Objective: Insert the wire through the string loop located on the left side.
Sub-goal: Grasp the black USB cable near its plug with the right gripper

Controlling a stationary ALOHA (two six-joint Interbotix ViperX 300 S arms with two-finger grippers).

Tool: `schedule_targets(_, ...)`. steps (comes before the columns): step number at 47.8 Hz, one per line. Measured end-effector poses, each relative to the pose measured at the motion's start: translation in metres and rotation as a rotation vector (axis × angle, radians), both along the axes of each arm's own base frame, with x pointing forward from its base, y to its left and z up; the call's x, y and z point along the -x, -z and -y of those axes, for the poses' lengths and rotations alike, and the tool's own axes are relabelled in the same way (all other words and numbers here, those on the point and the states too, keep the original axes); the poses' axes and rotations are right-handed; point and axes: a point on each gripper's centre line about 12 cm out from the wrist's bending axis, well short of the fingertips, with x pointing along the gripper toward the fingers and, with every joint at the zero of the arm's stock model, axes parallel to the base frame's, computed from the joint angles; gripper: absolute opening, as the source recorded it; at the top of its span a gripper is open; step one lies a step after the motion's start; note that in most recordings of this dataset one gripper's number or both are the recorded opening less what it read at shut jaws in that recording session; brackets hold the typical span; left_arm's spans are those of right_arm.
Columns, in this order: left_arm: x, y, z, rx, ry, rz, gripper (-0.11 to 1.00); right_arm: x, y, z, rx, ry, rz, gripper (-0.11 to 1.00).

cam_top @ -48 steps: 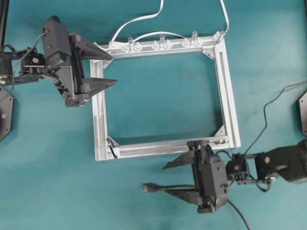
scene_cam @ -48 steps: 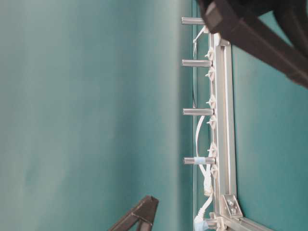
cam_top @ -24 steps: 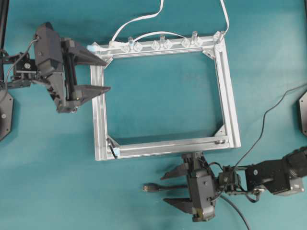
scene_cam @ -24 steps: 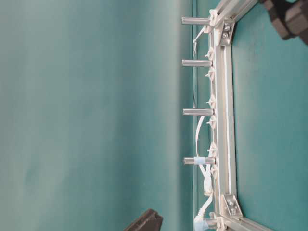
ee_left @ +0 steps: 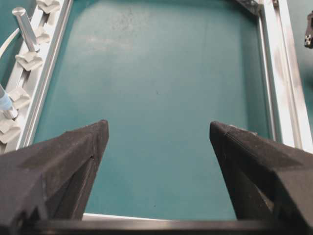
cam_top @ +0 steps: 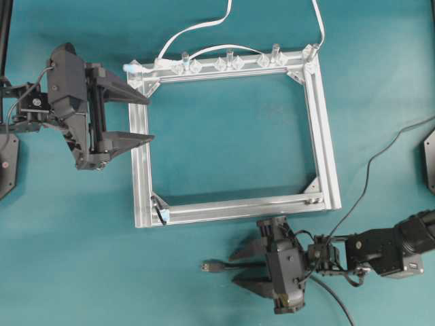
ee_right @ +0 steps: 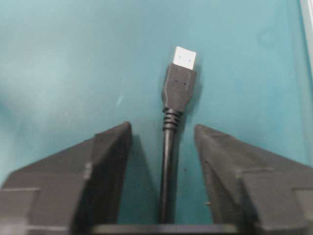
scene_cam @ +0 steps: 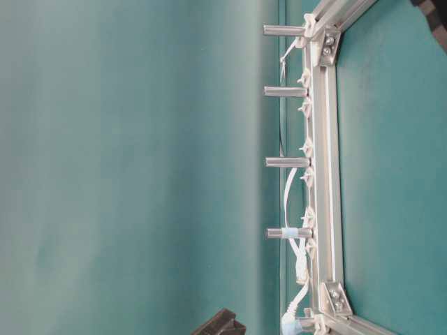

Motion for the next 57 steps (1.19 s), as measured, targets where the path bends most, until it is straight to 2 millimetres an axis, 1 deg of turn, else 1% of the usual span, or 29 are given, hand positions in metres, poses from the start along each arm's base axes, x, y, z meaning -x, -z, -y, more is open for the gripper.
schedule_targets(5,0.000,0.000,0.000,0.000,0.000,-0.002,0.87,0.001,0.002,-0.002,-0.006,-0.004,-0.022,0.35)
schedule_targets(10,0.000,0.000,0.000,0.000,0.000,-0.002,0.87,0.001,0.004,-0.005,-0.020,-0.012,-0.065,0.13)
schedule_targets(12,0.000,0.001,0.000,-0.001,0.001,-0.003,0.87,0.001,0.004,-0.006,-0.026,-0.013,-0.075,0.08)
schedule_targets(22,0.001,0.001,0.000,0.001,0.000,-0.005,0.87,-0.001,0.003,-0.003,-0.086,0.046,-0.132,0.07)
schedule_targets(32,0.001,0.001,0.000,0.001,0.000,-0.005,0.87,-0.003,0.002,0.002,-0.093,0.099,-0.096,0.07)
schedule_targets(57,0.004,0.007,0.001,0.002,0.000,-0.020,0.87,-0.003,0.001,0.004,-0.093,0.105,-0.095,0.07)
